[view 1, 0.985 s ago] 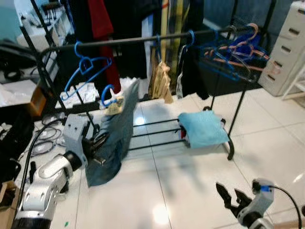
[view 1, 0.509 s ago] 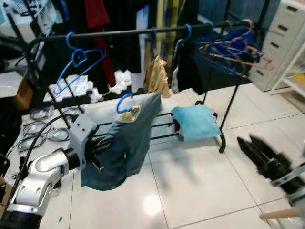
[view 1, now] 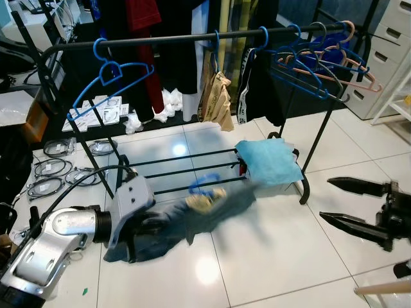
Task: Hang hanger
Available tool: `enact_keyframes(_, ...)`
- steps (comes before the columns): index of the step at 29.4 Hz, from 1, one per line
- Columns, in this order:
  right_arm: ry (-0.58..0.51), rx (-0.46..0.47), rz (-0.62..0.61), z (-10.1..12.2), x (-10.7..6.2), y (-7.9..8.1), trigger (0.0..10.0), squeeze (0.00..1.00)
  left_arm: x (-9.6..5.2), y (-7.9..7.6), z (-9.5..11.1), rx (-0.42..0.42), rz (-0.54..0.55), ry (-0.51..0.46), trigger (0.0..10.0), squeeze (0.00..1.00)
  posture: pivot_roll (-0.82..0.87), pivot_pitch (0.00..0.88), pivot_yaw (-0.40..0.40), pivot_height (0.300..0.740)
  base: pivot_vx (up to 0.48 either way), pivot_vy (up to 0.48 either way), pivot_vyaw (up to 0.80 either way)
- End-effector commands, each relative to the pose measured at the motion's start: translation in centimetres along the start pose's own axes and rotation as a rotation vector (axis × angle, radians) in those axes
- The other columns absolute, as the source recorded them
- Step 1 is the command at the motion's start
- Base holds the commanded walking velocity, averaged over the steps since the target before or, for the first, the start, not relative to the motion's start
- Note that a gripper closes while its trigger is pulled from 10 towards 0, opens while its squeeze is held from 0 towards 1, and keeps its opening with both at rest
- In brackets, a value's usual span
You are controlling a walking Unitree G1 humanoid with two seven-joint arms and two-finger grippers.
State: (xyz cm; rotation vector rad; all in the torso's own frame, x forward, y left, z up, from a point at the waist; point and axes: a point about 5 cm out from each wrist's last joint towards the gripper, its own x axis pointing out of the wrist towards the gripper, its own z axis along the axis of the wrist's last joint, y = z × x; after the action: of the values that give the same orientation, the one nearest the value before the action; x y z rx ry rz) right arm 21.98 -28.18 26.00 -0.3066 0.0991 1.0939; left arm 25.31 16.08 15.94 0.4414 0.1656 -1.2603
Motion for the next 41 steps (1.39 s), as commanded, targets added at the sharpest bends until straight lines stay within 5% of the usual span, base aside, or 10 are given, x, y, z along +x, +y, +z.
enact_keyframes(1, 0.021, -0.001, 0.117, 0.6, 1.2, 0.8, 10.0, 0.0, 0.0, -0.7, 0.3, 0.016, -0.085, 0.017, 10.0, 0.0, -0.07, 0.089, 0.054, 0.74, 0.0, 0.0, 0.0)
enact_keyframes(12, 0.097, 0.014, 0.503, -0.1, 5.8, 3.9, 10.0, 0.0, 1.9, -2.7, 2.4, 0.053, -0.251, -0.054, 10.0, 0.0, -0.07, 0.091, 0.05, 0.74, 0.0, 0.0, 0.0)
enact_keyframes(23, 0.238, -0.046, 0.541, -0.9, 6.9, 3.6, 10.0, 0.0, 2.0, -2.9, 3.5, 0.071, -0.277, -0.075, 10.0, 0.0, -0.06, 0.095, 0.047, 0.74, 0.0, 0.0, 0.0)
enact_keyframes(25, 0.249, -0.05, 0.536, -1.0, 6.9, 3.5, 9.3, 0.0, 1.9, -2.9, 3.7, 0.072, -0.282, -0.078, 10.0, 0.0, -0.06, 0.096, 0.047, 0.74, 0.0, 0.0, 0.0)
enact_keyframes(26, 0.267, -0.059, 0.53, -1.1, 6.9, 3.4, 6.6, 0.0, 1.9, -3.0, 3.8, 0.074, -0.286, -0.08, 10.0, 0.0, -0.06, 0.097, 0.048, 0.74, 0.0, 0.0, 0.0)
enact_keyframes(28, 0.279, -0.065, 0.526, -1.1, 6.9, 3.3, 6.6, 0.0, 1.9, -3.0, 3.9, 0.075, -0.289, -0.08, 10.0, 0.0, -0.06, 0.097, 0.048, 0.74, 0.0, 0.0, 0.0)
enact_keyframes(29, 0.296, -0.07, 0.525, -1.2, 7.0, 3.3, 1.2, 0.0, 1.9, -3.1, 4.0, 0.075, -0.291, -0.081, 10.0, 0.0, -0.06, 0.098, 0.049, 0.74, 0.0, 0.0, 0.0)
enact_keyframes(30, 0.322, -0.08, 0.521, -1.5, 7.0, 3.2, 0.0, 0.0, 1.9, -3.1, 4.1, 0.076, -0.293, -0.083, 10.0, 0.0, -0.06, 0.098, 0.049, 0.74, 0.0, 0.0, 0.0)
enact_keyframes(41, 0.394, -0.112, 0.51, -2.5, 7.3, 3.0, 0.0, 0.0, 1.8, -3.0, 4.7, 0.085, -0.295, -0.093, 10.0, 0.0, -0.06, 0.097, 0.049, 0.74, 0.0, 0.0, 0.0)
